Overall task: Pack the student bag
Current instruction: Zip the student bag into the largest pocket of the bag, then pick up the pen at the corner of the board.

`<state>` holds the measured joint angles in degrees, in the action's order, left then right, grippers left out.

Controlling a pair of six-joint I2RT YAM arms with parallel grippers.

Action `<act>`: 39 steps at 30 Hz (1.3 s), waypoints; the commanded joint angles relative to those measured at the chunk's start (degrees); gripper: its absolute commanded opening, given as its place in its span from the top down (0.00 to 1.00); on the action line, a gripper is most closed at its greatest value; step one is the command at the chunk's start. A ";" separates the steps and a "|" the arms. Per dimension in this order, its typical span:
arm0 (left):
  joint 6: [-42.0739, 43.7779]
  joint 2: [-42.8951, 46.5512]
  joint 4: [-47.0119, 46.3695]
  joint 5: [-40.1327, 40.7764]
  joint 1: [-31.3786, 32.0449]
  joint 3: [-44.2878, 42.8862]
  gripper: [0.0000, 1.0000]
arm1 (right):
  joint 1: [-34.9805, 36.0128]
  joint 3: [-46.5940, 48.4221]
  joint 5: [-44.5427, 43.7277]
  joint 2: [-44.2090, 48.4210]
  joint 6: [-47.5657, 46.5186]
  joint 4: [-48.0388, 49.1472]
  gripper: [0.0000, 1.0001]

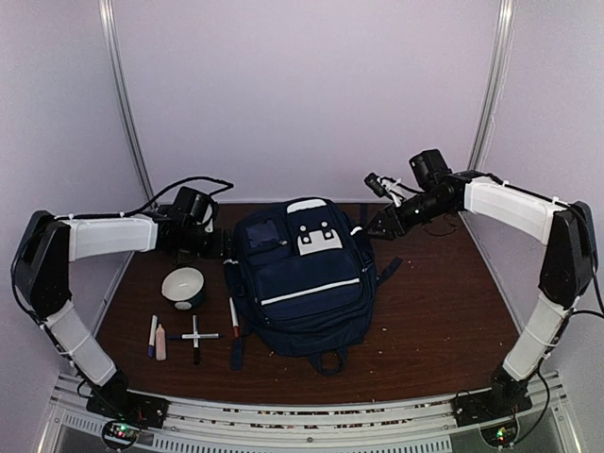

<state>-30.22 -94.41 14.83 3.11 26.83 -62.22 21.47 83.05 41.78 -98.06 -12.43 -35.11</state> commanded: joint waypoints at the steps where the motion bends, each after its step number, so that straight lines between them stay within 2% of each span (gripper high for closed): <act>1: -7.59 -2.17 -7.44 -9.57 -0.08 2.25 0.16 | 0.54 -0.16 0.68 -1.78 -1.07 -1.58 0.48; 5: -10.51 -4.29 -11.45 -14.90 0.10 4.40 0.17 | 0.55 -0.12 1.08 -1.99 -1.52 -2.77 0.48; 10: -11.95 -7.66 -15.05 -17.01 2.91 3.51 0.20 | 0.80 0.03 -0.21 -1.38 -5.28 -7.75 0.48; 17: -12.67 -16.99 -17.91 -20.40 7.92 -7.17 0.24 | 0.98 -3.14 -2.09 2.45 -9.95 -11.71 0.48; 23: -10.47 -22.36 -16.52 -19.42 8.82 -17.54 0.26 | 0.94 -4.71 -2.57 4.38 -10.24 -12.35 0.47; 29: -1.84 -14.15 -8.90 -12.26 8.82 -13.82 0.25 | 0.70 -2.84 -2.34 8.91 -12.44 -15.38 0.47; 33: 8.58 -6.00 -1.58 -8.71 8.85 -11.67 0.25 | 0.24 -2.63 -2.04 12.68 -13.54 -15.57 0.47; 39: 23.02 7.65 4.46 -6.41 11.14 -5.33 0.25 | 0.54 -6.57 -3.25 16.56 -18.50 -13.73 0.47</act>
<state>-20.14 -93.67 14.28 -6.00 36.14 -71.07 22.04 78.83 39.99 -83.72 -26.94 -49.87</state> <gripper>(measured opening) 0.754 0.532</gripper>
